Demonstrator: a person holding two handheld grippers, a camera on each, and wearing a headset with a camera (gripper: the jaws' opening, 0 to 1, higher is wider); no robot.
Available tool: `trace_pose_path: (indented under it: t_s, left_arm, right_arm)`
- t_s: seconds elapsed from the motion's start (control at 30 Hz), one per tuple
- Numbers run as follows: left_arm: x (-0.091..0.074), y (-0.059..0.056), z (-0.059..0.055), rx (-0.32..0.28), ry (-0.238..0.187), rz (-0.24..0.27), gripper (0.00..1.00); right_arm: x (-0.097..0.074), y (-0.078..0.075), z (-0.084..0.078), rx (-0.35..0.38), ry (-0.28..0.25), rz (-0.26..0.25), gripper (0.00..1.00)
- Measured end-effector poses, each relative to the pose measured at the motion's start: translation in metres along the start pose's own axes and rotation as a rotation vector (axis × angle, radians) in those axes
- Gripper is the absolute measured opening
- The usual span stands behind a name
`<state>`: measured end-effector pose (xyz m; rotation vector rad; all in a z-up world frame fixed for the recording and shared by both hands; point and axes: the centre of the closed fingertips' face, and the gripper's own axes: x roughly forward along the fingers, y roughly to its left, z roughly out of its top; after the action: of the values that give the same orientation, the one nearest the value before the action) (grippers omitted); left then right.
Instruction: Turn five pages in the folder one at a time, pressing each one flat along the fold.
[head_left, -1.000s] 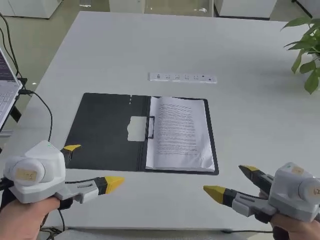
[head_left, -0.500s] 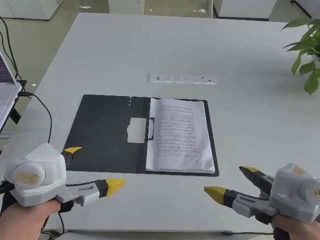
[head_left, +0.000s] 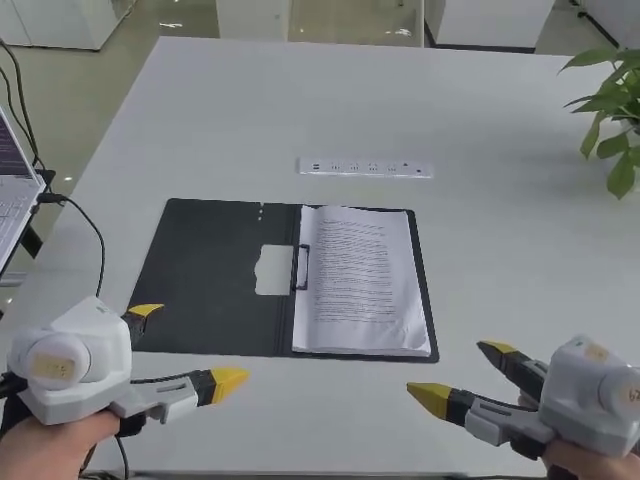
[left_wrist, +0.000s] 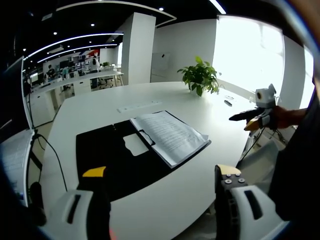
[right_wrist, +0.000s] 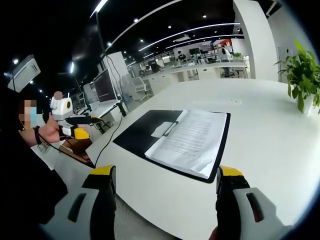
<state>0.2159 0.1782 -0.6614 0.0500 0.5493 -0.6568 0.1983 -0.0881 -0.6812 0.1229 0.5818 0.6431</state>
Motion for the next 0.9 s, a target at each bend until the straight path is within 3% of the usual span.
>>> trace_pose_path:
  t_s: [0.9]
  left_arm:
    - [0.0053,-0.0028,0.0048,-0.001,-0.006,-0.011,0.87]
  right_arm:
    - [-0.0066,-0.0056,-0.005,0.019,-0.003,-0.021,0.82]
